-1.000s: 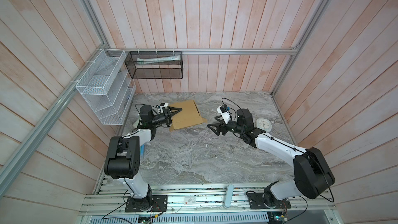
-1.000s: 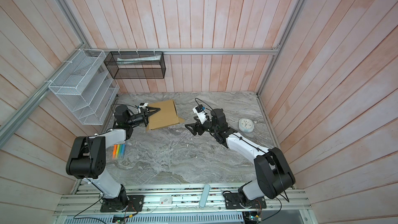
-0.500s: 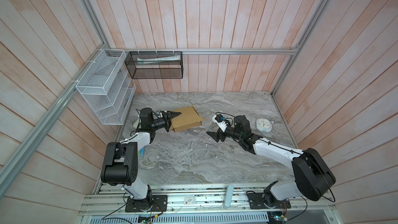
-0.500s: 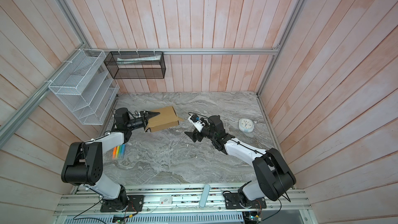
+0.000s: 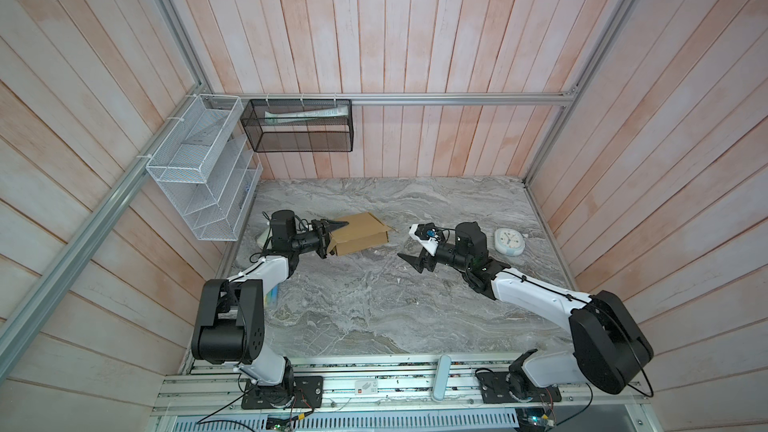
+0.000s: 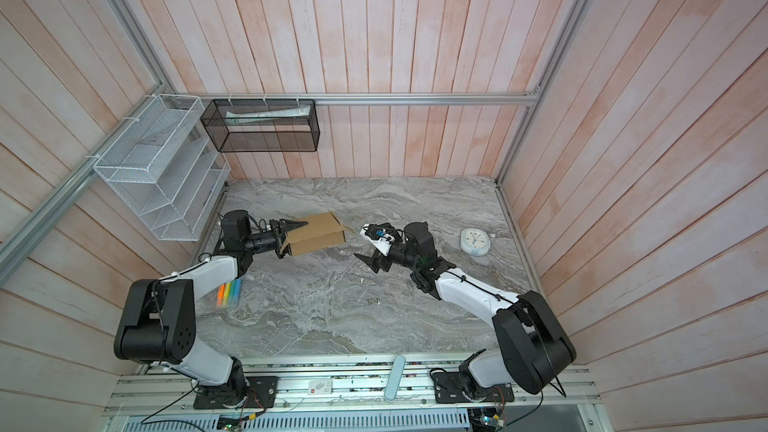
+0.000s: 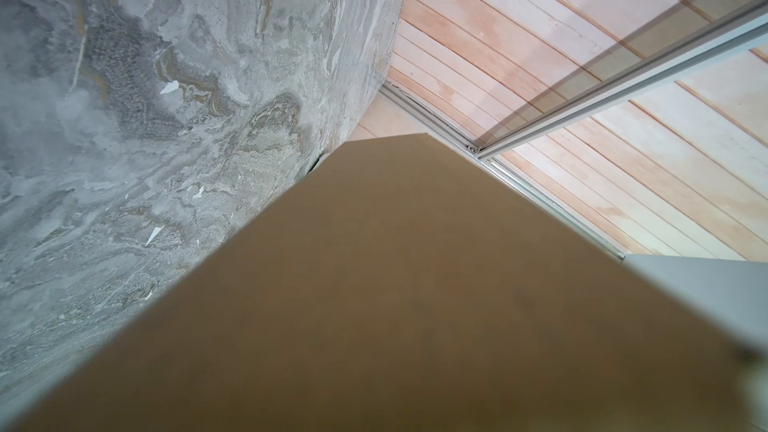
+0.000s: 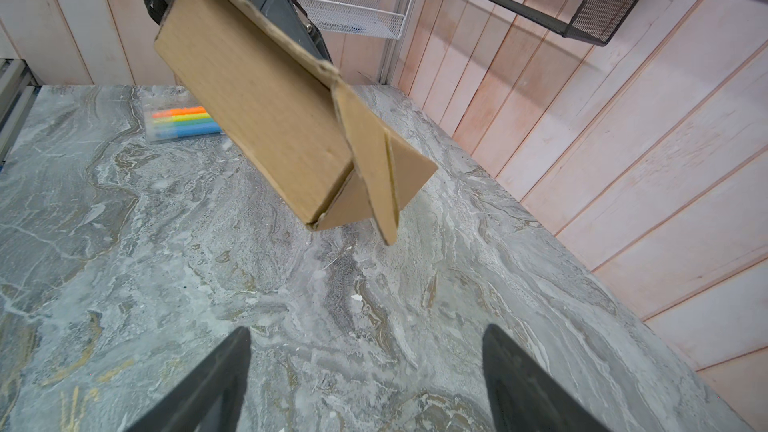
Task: Fold the paper box
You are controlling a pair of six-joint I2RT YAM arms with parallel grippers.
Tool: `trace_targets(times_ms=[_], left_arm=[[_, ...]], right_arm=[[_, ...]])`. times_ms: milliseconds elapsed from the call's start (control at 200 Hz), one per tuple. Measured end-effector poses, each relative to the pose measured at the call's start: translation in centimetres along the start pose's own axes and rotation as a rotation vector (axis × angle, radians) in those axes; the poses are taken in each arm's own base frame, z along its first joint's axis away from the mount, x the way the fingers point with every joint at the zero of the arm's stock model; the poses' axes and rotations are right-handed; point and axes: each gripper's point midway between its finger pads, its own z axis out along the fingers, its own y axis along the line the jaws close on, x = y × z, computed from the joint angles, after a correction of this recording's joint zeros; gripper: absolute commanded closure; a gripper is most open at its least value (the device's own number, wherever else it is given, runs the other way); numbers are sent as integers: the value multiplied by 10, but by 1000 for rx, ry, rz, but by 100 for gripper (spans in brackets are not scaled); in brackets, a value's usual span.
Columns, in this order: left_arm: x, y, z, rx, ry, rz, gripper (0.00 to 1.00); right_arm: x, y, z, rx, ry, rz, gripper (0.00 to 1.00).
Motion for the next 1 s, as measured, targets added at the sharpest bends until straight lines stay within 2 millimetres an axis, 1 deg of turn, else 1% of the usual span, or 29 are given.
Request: trace_targets(times_ms=[165, 445, 570, 765, 1000], left_arm=[[2, 8, -3, -40, -18, -50, 68], [6, 16, -2, -121, -19, -122, 68], [11, 27, -1, -158, -10, -158, 68], [14, 41, -4, -205, -10, -200, 69], [20, 40, -7, -248, -2, -213, 70]], right_arm=[[-4, 3, 0, -15, -24, -40, 13], [-12, 13, 0, -64, -82, -61, 13], [-9, 19, 1, -83, -91, -61, 13], [-4, 25, 7, -110, -94, -59, 14], [-11, 34, 12, -131, -125, -78, 14]])
